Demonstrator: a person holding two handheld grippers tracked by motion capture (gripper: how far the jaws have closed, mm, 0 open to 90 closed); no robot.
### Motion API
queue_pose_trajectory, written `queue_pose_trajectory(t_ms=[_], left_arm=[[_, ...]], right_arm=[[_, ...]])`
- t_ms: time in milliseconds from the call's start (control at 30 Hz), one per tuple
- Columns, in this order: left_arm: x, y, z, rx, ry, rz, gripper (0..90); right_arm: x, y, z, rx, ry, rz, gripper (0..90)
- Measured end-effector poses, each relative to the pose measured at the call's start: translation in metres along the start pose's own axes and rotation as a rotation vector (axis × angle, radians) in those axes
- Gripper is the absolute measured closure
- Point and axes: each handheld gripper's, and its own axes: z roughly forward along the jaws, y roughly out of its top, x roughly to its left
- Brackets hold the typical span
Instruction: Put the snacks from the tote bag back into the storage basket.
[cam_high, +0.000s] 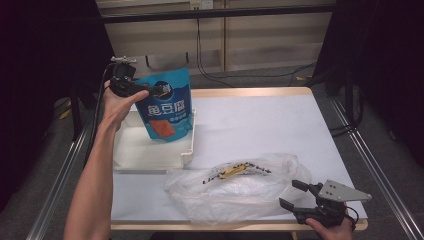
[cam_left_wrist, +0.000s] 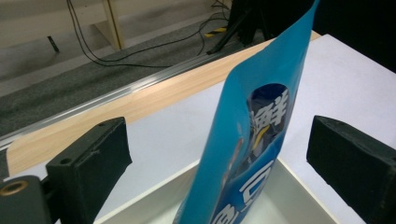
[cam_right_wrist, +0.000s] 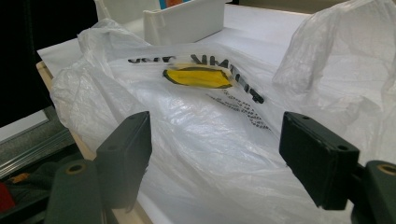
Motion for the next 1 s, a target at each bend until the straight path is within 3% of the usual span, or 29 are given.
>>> queue_pose_trajectory(t_ms=[100,200,333,433,500,600,633,667,800,933,1000], left_arm=[[0.001,-0.002,-0.004,0.006,0.042,-0.002,5.8],[0.005,-0.008,-0.008,0.017,0.053,-0.008,3.7],[0.003,-0.015,-0.02,-0.027,0.05,-0.014,3.1],[-0.003,-0.017,-0.027,-0.007,0.095,0.003,2.5],[-0.005,-0.019,-0.033,-0.012,0.082,0.013,2.8],[-0.01,-0.024,-0.046,-0.093,0.048,0.037,2.9],[-0.011,-0.025,-0.048,-0.09,0.039,0.021,2.9],[-0.013,-0.026,-0.049,-0.081,0.057,0.008,3.0],[-0.026,-0.036,-0.054,-0.111,0.09,0.05,3.1],[-0.034,-0.046,-0.061,-0.116,0.059,0.063,3.0],[-0.038,-0.052,-0.064,-0.103,0.088,0.089,3.0]], right_arm=[[0.0,0.0,0.0,0.002,-0.006,0.002,25.3],[0.001,0.0,-0.001,-0.002,-0.012,0.002,24.6],[0.002,0.0,-0.002,0.004,-0.013,-0.003,23.0],[0.004,0.001,-0.001,0.014,-0.019,-0.013,22.9],[0.005,0.001,0.0,0.011,-0.023,-0.019,22.9],[0.004,0.002,-0.001,0.008,-0.029,-0.019,22.7],[0.004,0.002,0.0,0.009,-0.031,-0.019,22.7],[0.003,0.002,0.0,0.01,-0.029,-0.018,22.7],[0.004,0.002,-0.001,0.017,-0.03,-0.02,22.7],[0.003,0.002,-0.003,0.009,-0.041,-0.017,22.6],[0.002,0.002,-0.004,0.005,-0.044,-0.019,22.6]])
